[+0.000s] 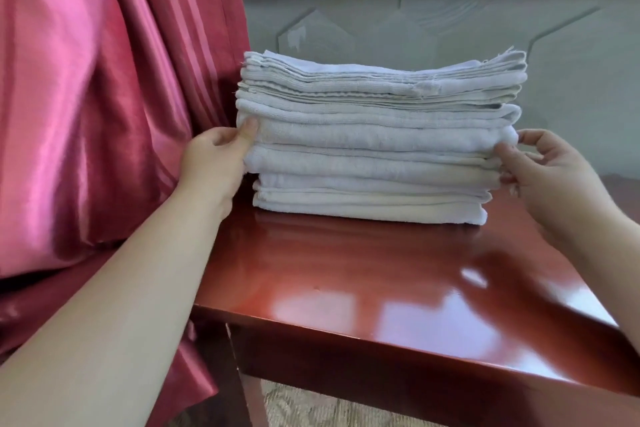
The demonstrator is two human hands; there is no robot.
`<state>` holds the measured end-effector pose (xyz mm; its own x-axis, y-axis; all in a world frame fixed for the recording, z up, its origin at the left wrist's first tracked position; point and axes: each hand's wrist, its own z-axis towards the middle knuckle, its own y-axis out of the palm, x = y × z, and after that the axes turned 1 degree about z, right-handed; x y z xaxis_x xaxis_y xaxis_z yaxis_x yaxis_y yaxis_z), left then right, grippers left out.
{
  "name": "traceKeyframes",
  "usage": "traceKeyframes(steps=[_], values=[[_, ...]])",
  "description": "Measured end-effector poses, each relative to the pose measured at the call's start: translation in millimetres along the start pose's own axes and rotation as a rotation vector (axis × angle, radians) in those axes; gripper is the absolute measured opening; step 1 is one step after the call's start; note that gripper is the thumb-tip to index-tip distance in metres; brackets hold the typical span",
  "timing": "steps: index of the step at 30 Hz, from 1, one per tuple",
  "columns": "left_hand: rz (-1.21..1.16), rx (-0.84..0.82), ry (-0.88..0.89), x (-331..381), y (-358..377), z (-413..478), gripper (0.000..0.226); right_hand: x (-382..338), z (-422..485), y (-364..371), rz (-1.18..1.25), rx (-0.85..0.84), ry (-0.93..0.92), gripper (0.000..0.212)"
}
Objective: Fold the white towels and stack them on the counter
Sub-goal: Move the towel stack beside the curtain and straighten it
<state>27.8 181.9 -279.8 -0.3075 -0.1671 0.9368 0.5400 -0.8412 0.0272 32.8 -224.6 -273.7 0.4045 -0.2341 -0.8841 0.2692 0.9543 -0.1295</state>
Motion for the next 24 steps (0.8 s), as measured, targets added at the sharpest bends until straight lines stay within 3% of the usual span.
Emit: traceKeyframes(steps=[5,11,15,20,24], values=[[0.022,-0.147,0.01,19,-7,2,0.021,10,6,-6,0.095,-0.006,0.078,0.044],[0.26,-0.383,-0.134,31,-22,13,0.034,8,4,1,0.103,-0.087,0.056,0.045],[0.408,-0.181,0.044,26,-12,12,0.052,10,1,0,0.108,-0.083,0.029,0.039],[0.343,0.032,0.167,19,3,5,0.067,18,11,-4,0.075,-0.015,0.016,0.035],[0.251,0.112,0.228,11,4,1,0.066,30,22,-12,0.009,0.064,-0.022,0.035]])
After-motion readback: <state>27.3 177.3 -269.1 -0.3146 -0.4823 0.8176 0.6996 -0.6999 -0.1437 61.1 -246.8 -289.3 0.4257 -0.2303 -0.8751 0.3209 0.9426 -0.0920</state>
